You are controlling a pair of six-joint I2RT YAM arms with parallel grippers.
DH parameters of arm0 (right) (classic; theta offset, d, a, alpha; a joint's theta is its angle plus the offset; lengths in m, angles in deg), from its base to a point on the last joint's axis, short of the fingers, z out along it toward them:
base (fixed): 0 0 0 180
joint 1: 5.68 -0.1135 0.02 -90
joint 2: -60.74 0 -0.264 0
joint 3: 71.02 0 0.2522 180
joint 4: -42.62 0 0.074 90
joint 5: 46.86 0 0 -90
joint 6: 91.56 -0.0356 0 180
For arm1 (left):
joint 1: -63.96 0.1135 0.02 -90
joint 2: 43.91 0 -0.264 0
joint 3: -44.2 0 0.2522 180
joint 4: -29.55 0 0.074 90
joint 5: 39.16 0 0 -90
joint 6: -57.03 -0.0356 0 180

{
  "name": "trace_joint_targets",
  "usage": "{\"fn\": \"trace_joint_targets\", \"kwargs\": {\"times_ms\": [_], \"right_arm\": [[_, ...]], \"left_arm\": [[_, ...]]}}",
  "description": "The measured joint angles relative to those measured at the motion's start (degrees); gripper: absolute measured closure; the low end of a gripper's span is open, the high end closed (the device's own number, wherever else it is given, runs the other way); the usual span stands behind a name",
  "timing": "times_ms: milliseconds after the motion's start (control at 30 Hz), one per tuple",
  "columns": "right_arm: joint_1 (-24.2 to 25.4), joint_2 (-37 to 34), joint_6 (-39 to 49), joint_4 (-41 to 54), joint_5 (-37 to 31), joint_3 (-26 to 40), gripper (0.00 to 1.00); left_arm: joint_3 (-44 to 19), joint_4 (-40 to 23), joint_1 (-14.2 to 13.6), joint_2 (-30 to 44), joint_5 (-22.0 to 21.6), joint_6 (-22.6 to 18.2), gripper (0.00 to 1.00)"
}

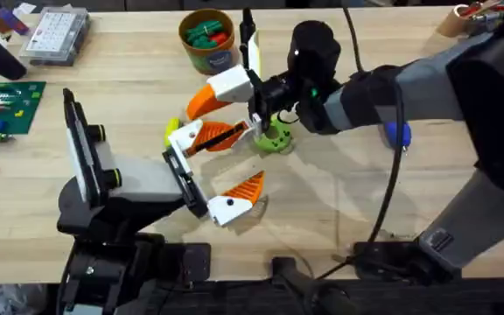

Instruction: Pick up the gripper from the table and insert it into the empty holder that is missing its gripper. Then pick up a screw, insert it into the mounting hole, and use the screwdriver to tighten it. Finally, clean up the table by picking up the vegetable and placing it into the bucket.

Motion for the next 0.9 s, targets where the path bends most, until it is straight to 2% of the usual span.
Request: {"fn": "trace_joint_targets", "kwargs": {"times_ms": [267, 600, 900], "right_arm": [[0.00, 0.00, 0.02, 0.11, 0.11, 0.02, 0.006], [0.76, 0.02, 2.22, 5.07, -0.13, 0.11, 0.006], [9.19, 0.00, 8.40, 5.16, -1.42, 0.11, 0.004]], "left_arm": [[0.00, 0.00, 0.00, 0.00, 0.02, 0.00, 0.013], [0.00, 0.00, 0.00, 0.00, 0.02, 0.00, 0.013], [0.00, 0.00, 0.00, 0.00, 0.04, 0.00, 0.014]]}}
